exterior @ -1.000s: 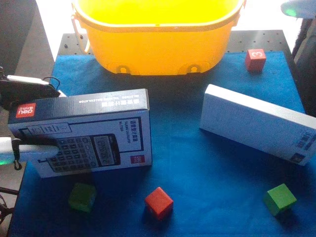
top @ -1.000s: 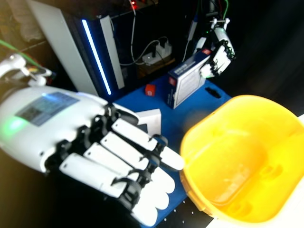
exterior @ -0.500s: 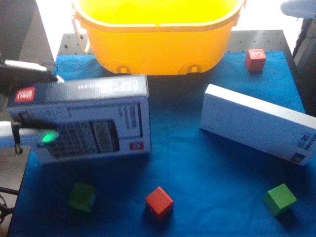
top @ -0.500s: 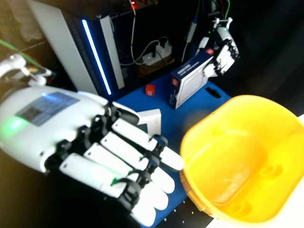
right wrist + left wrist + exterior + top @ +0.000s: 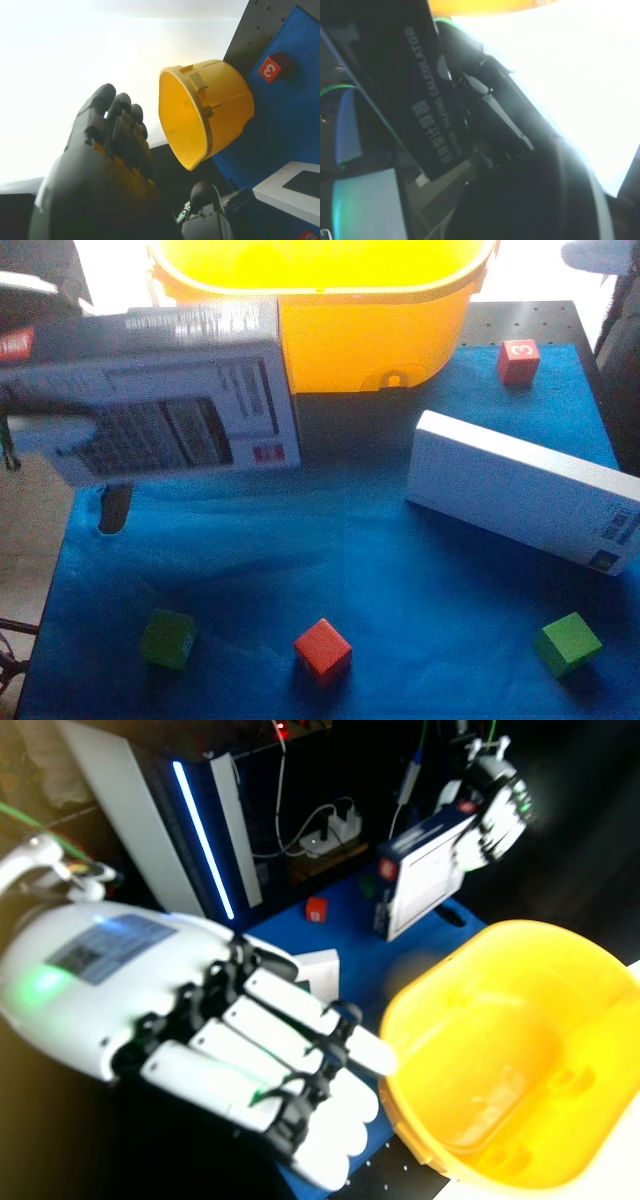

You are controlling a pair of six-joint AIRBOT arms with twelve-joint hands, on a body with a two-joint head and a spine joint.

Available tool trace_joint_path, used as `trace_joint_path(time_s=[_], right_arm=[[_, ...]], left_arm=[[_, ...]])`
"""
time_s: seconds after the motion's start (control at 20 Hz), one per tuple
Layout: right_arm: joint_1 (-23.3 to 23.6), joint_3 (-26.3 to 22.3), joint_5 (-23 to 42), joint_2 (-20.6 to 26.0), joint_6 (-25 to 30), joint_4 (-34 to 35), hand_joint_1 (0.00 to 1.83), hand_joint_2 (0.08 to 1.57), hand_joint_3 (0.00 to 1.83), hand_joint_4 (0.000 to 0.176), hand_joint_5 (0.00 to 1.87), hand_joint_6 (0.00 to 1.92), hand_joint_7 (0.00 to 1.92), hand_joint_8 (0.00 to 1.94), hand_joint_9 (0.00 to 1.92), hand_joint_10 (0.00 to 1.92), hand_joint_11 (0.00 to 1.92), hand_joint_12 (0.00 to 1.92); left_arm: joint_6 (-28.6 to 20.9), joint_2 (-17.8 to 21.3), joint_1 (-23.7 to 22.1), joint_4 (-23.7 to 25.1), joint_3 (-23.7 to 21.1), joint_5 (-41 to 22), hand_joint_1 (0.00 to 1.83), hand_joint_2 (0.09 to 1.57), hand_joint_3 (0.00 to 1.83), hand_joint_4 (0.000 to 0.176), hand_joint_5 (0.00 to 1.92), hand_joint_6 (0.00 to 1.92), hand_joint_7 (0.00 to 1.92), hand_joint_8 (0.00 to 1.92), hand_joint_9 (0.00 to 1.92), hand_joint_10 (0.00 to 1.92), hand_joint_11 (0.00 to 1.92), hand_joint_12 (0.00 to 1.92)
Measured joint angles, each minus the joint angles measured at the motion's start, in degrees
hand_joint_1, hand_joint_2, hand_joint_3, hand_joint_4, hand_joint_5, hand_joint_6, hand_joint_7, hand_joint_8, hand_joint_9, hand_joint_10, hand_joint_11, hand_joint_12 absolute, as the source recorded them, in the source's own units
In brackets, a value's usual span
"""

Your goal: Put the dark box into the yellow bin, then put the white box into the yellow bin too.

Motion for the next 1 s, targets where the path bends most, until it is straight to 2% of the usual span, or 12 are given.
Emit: trace_joint_path(time_s=[0.05, 0.1, 0.15, 0.3, 0.35, 0.45, 0.5, 0.55, 0.65, 0.8, 0.95, 1.0], right_arm=[[0.0, 0.1, 0.0, 0.0, 0.0, 0.0, 0.07, 1.1, 0.0, 0.028, 0.23, 0.01, 0.33, 0.0, 0.32, 0.0, 0.0, 0.61], [0.0, 0.2, 0.0, -0.1, 0.0, 0.0, 0.07, 1.1, 0.0, 0.028, 0.23, 0.01, 0.33, 0.0, 0.32, 0.0, 0.0, 0.61], [0.0, 0.2, 0.0, -0.1, 0.0, 0.0, 0.01, 1.08, 0.0, 0.044, 0.23, 0.01, 0.34, 0.01, 0.33, 0.01, 0.0, 0.61], [0.0, 0.3, 0.0, -0.4, 0.0, 0.0, 0.01, 1.05, 0.0, 0.057, 0.23, 0.0, 0.35, 0.0, 0.29, 0.0, 0.0, 0.46], [0.0, 0.3, 0.0, -0.4, 0.0, 0.0, 0.0, 1.07, 0.0, 0.047, 0.23, 0.0, 0.36, 0.0, 0.28, 0.0, 0.0, 0.41], [0.0, 0.5, 0.0, -0.6, 0.0, 0.0, 0.02, 1.08, 0.01, 0.047, 0.22, 0.0, 0.33, 0.0, 0.24, 0.0, 0.0, 0.34], [0.0, 0.7, 0.0, -0.7, 0.0, 0.0, 0.0, 1.07, 0.0, 0.074, 0.22, 0.0, 0.34, 0.0, 0.25, 0.0, 0.0, 0.38], [0.0, 0.7, 0.0, -0.8, 0.0, 0.0, 0.0, 1.07, 0.0, 0.074, 0.22, 0.0, 0.34, 0.0, 0.25, 0.0, 0.0, 0.38], [0.0, 0.7, 0.0, -0.9, 0.0, 0.0, 0.0, 1.06, 0.0, 0.068, 0.22, 0.0, 0.34, 0.0, 0.2, 0.01, 0.0, 0.2], [-0.2, 0.9, -0.1, -1.2, 0.0, 0.0, 0.0, 1.08, 0.0, 0.064, 0.23, 0.0, 0.36, 0.0, 0.24, 0.0, 0.0, 0.32], [-0.6, 1.4, 0.2, -2.4, 0.0, 0.7, 0.02, 1.1, 0.0, 0.047, 0.21, 0.0, 0.34, 0.0, 0.23, 0.0, 0.0, 0.42], [-0.9, 1.5, 0.3, -2.8, 0.0, 1.1, 0.03, 1.11, 0.0, 0.044, 0.2, 0.0, 0.31, 0.0, 0.21, 0.0, 0.0, 0.43]], left_arm=[[-0.1, 0.0, -1.0, 0.5, 0.5, 0.2, 1.4, 1.03, 0.0, 0.0, 1.23, 0.29, 1.15, 0.66, 1.15, 1.0, 1.07, 1.28], [-0.1, 0.0, -1.9, 0.3, 0.6, 0.2, 1.4, 1.03, 0.0, 0.0, 1.23, 0.29, 1.15, 0.66, 1.15, 1.0, 1.07, 1.28], [-0.3, 0.0, -3.7, 1.6, 1.4, 0.4, 1.4, 1.05, 0.0, 0.0, 1.11, 0.49, 1.07, 0.8, 1.08, 1.11, 1.04, 1.22], [-0.6, 0.0, -7.1, 3.1, 2.5, 1.9, 1.39, 1.07, 0.0, 0.0, 1.07, 0.62, 1.02, 0.84, 1.08, 1.12, 1.06, 1.1], [-0.9, 0.0, -8.1, 3.8, 3.0, 2.8, 1.39, 1.07, 0.0, 0.0, 1.11, 0.52, 0.95, 0.94, 1.09, 1.1, 1.1, 1.02], [-1.1, 0.0, -9.4, 4.6, 3.9, 4.1, 1.4, 1.03, 0.0, 0.0, 1.21, 0.36, 1.05, 0.82, 1.19, 0.96, 1.1, 0.97], [-1.1, 0.0, -9.7, 4.7, 4.3, 4.5, 1.39, 1.04, 0.0, 0.0, 1.17, 0.44, 1.05, 0.81, 1.17, 0.98, 1.09, 0.97], [-1.2, 0.0, -10.1, 4.6, 4.6, 5.0, 1.39, 1.04, 0.0, 0.0, 1.17, 0.44, 1.05, 0.81, 1.17, 0.98, 1.09, 0.97], [-1.2, 0.0, -11.9, 4.6, 5.6, 6.1, 1.38, 1.09, 0.0, 0.0, 0.86, 1.02, 0.98, 0.9, 1.16, 0.95, 1.12, 0.92], [-1.2, 0.0, -14.7, 4.6, 6.4, 6.3, 1.39, 1.06, 0.0, 0.0, 0.97, 0.79, 1.03, 0.88, 1.19, 0.94, 1.13, 0.86], [-1.3, 0.0, -17.4, 4.7, 7.8, 6.6, 1.39, 1.06, 0.0, 0.0, 0.91, 0.94, 1.04, 0.81, 1.21, 0.88, 1.12, 0.89], [-1.4, -0.2, -18.2, 4.5, 8.2, 6.6, 1.38, 1.1, 0.0, 0.0, 0.91, 1.04, 0.91, 0.9, 1.11, 0.99, 1.1, 0.92]])
